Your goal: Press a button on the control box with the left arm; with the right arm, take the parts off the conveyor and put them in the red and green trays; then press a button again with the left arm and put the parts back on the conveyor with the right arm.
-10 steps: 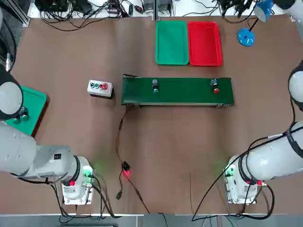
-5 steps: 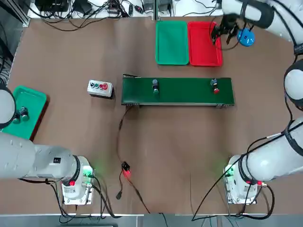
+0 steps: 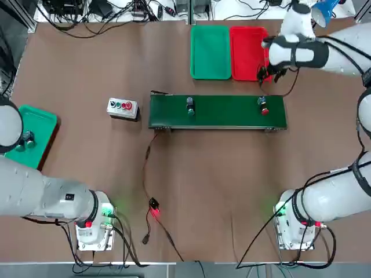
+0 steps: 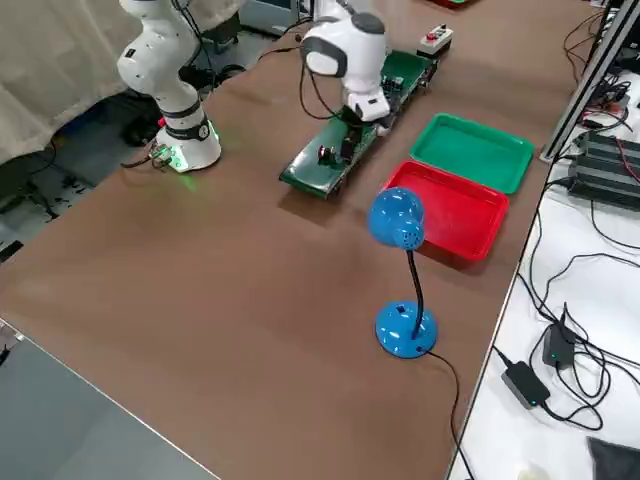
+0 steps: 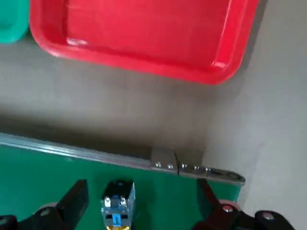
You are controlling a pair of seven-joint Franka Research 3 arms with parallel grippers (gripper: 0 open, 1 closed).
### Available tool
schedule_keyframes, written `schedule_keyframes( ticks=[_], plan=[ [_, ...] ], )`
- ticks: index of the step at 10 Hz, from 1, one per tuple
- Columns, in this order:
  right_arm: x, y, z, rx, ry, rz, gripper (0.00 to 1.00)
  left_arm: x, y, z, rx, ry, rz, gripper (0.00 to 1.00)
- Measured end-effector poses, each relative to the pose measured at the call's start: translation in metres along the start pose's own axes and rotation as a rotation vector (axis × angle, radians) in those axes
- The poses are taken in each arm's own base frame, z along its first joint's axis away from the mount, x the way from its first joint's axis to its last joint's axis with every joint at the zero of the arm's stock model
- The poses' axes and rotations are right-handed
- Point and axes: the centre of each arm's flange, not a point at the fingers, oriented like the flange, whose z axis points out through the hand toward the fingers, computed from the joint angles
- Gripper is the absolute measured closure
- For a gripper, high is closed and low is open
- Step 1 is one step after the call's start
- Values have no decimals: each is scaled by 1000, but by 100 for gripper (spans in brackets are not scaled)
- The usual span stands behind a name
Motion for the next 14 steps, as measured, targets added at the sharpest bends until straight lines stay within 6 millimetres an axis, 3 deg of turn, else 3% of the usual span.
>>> schedule_keyframes(
  ticks=[2,5,8,10,13,14],
  plan=[
    [-11,-11,6,-2,-11,-25,0,9,12,10,4,-14,22,0],
    [-18,-34,14,-5,-5,-69,0,11,14,9,5,-11,24,0],
    [-33,-30,37,-6,41,-66,0,11,14,8,5,-8,24,0],
    [-35,-30,39,-7,40,-66,0,11,13,7,5,-6,24,0],
    [-38,-30,42,-7,49,-66,12,11,13,6,5,-6,23,0],
    [-39,-29,44,-7,49,-65,29,11,13,6,5,-6,23,0]
  ],
)
